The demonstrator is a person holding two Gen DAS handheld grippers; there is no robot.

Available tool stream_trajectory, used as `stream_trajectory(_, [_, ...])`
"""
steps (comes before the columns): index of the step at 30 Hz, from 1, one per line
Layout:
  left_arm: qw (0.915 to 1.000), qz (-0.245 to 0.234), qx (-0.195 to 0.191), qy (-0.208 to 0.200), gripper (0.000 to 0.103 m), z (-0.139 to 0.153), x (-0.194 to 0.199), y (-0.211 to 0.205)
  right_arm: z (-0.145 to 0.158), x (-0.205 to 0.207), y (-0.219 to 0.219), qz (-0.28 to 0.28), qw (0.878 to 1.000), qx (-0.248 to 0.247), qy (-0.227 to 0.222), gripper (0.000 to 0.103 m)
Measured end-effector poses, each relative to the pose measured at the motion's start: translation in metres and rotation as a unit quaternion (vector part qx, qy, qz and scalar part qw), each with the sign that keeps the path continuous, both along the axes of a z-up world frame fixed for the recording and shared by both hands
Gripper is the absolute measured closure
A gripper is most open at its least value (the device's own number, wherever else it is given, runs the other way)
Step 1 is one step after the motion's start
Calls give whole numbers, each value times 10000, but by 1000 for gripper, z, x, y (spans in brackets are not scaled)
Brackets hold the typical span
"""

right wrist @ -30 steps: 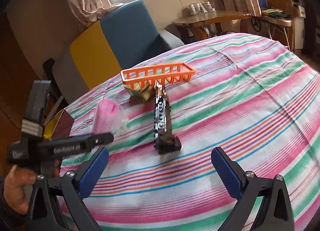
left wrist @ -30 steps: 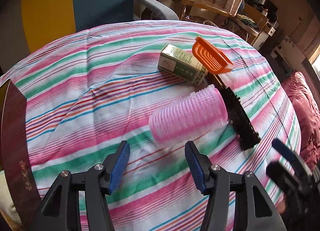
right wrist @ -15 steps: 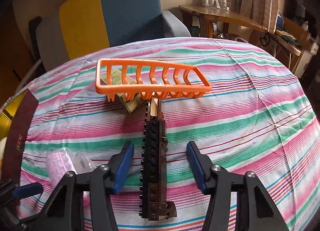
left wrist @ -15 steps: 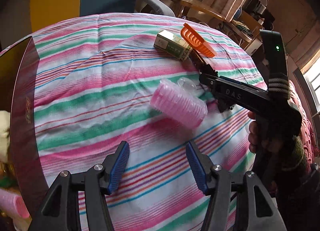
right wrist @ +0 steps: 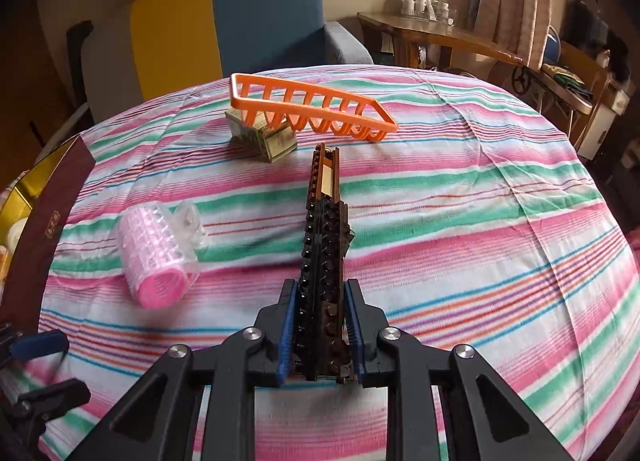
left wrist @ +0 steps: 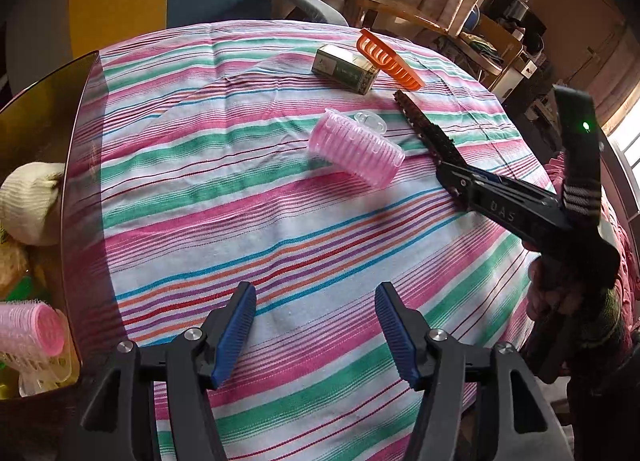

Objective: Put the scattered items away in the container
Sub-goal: 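Move right tool over black comb while left tool approaches small pink roller, then close left gripper on small pink roller while right tool lowers onto black comb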

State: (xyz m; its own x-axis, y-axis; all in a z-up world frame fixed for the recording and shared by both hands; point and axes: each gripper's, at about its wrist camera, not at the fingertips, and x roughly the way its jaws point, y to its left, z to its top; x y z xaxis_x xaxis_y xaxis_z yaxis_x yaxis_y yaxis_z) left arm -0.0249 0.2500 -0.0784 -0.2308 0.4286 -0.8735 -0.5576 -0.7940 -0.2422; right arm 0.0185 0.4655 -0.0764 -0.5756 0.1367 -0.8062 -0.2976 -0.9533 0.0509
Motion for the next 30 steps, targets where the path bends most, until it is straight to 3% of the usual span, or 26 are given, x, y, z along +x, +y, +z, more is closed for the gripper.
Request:
stream_trajectory(8, [9988,90,460,-169,38,20,-16,10,1,58,-20,105,9991,-341,232,76])
stream_trajectory(10, [9985,80,530,-148,38,26,-22,21,1,66,-20,124,9973,-617,386,46])
stream_trajectory(13, [9994,-12,307,133,37,31,-31,41,0,68,-27,226,9953,-793,501,12])
stream_trajectory(16, [9984,-279,-56,497,36,32,-35,57,-3,65,-37,279,9959,-675,530,3])
stream_trajectory(23, [9888,-1159,-372,861,29,30,-43,85,-9,68,-45,355,9960,-426,699,0])
stream_trajectory(30, [9813,-1627,-601,840,28,18,-60,99,-10,66,-40,350,9951,-505,773,0])
